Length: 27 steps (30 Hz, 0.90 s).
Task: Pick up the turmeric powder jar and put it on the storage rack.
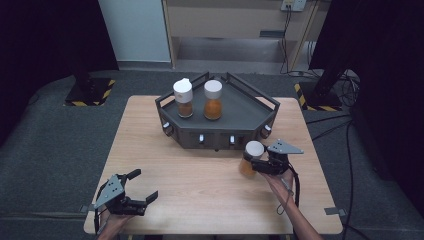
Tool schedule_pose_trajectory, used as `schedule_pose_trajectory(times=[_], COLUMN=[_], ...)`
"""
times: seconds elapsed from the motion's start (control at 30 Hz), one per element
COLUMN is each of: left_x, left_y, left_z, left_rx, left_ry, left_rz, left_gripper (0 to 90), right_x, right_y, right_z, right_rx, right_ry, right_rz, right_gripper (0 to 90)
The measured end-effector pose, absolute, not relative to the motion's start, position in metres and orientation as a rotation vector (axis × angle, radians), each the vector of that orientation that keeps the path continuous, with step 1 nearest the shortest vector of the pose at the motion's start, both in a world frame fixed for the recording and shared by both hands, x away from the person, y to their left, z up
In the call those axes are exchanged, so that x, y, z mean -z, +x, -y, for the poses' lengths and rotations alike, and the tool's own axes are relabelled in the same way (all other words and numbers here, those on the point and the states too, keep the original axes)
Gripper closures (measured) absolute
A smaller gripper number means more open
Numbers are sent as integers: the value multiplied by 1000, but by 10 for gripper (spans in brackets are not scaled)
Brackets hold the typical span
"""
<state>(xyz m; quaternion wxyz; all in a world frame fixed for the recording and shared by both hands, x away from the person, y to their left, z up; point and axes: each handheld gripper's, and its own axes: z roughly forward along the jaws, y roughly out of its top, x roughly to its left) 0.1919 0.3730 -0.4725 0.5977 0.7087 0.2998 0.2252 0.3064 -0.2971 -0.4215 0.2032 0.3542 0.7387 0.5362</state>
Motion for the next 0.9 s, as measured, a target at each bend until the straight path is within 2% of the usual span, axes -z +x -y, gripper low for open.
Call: schedule_pose_trajectory(times=[0.9], left_x=[473], left_y=[193], left_z=[-373], left_rx=[-513], left_ry=[1645], left_rz=[-697], left_gripper=[0], right_x=[337], right_y=[318], right_z=[301], right_rx=[-1507], right_ry=[914], right_rz=[-2115], right_gripper=[331])
